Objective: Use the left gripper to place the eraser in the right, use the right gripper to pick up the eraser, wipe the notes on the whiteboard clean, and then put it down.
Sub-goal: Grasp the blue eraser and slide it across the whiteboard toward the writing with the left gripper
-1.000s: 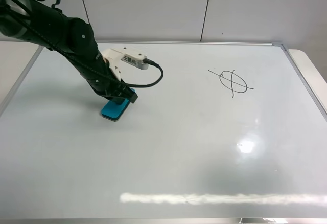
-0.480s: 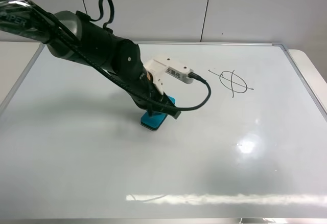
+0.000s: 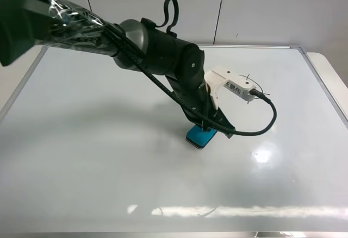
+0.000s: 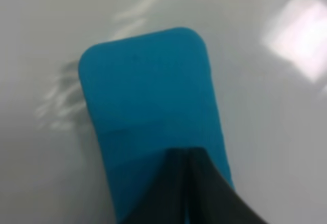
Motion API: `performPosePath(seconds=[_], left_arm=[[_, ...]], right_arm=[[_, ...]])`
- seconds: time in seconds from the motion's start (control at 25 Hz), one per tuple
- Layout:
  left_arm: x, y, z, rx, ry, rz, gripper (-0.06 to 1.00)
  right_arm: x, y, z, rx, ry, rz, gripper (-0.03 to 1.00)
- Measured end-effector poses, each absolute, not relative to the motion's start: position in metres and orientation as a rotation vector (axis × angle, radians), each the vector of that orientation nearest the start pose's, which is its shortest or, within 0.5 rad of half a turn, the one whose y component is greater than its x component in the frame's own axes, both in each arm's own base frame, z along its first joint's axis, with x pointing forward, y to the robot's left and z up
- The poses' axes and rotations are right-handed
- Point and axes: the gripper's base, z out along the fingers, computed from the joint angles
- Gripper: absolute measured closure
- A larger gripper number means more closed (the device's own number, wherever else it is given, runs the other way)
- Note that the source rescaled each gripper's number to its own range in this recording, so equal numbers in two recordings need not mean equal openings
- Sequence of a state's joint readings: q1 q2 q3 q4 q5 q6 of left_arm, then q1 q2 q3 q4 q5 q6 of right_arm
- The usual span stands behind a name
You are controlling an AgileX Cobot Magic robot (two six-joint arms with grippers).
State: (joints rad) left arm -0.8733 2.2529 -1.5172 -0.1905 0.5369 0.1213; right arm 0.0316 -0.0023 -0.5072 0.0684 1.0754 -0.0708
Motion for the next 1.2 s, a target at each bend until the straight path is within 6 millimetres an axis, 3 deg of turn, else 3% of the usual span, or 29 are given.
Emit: performPosePath(seconds=[0.28,0.76,1.2], left_arm=[[0.292,-0.391,0.1,1.15,2.589,-0.419,0.94],[0.307,-0.424,0.1,0.973,2.623,-0.529,0.94],[0.311,-0.435,0.111,1.041,2.651,-0.473,0.94]], right_arm=[[-0.007,0.005,0.278,-0.109,2.045,0.058,-0.03],[-0.007,0.005,0.278,-0.109,2.045,0.058,-0.03],[-0.007,0.005,0.278,-0.109,2.045,0.058,-0.03]])
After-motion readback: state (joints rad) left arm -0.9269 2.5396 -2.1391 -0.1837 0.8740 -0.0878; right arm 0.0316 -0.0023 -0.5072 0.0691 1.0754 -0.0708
